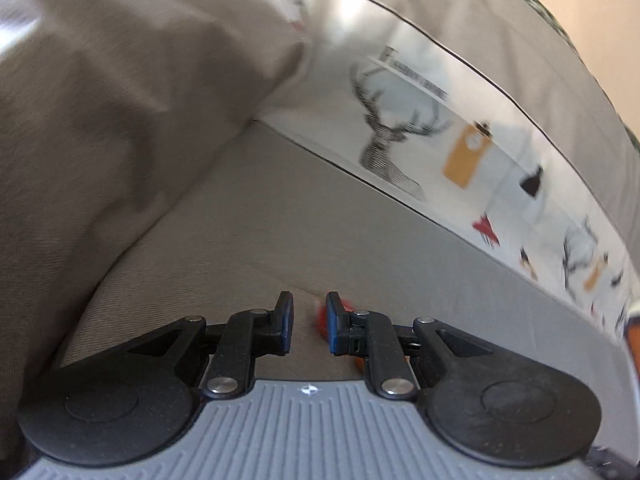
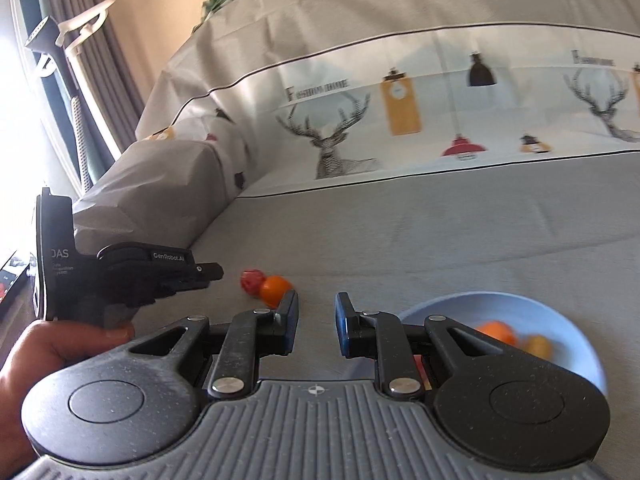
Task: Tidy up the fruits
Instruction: 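Move both tools back toward the last fruits beside the plate, then grasp a red wrapped fruit with the left gripper while the right gripper grasps an orange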
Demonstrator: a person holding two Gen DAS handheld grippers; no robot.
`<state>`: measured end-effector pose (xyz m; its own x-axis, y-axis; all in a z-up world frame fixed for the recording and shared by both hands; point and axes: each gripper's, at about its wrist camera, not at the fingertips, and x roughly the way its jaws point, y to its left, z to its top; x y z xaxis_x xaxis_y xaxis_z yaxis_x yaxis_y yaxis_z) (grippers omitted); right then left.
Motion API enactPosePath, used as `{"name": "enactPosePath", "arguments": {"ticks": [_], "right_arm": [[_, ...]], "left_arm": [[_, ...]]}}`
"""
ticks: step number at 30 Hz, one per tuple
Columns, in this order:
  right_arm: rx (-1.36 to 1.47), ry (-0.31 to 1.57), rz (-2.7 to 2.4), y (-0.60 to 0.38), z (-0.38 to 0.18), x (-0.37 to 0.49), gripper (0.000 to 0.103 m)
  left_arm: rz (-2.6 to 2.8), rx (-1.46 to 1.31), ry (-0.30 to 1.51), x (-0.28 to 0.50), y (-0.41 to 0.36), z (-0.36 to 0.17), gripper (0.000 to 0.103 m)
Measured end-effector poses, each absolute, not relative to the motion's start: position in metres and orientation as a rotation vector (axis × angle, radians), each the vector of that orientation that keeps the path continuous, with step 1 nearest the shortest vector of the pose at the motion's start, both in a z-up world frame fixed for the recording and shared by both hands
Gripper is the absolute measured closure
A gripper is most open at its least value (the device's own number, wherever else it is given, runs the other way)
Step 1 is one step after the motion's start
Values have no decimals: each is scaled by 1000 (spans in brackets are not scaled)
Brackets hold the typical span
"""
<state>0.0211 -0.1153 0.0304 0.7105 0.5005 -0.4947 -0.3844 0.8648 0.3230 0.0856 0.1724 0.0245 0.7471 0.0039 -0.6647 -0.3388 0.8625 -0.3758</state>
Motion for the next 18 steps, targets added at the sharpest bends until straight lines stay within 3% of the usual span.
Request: {"name": "enactPosePath", "arguments": {"ticks": [6,8,10,12,14,18], "right_arm": [[189,629,540,-71,20,53,79],[163,635,532,-56,15,66,64],[145,657,523,-45,7,79,55],[144,695,528,-36,-1,92,54],[126,719,526,-28,-10,102,49],[95,766,543,-14,-26,118,50]], "left_arm": [[191,-621,723,87,192,15,85],[173,-622,730,91,191,13,84],[153,-625,739,93,189,12,78],[141,-629,747,95,187,10,69],[136,-630,754,97,187,9,65],[133,-638,771,106,186,3,61]]}}
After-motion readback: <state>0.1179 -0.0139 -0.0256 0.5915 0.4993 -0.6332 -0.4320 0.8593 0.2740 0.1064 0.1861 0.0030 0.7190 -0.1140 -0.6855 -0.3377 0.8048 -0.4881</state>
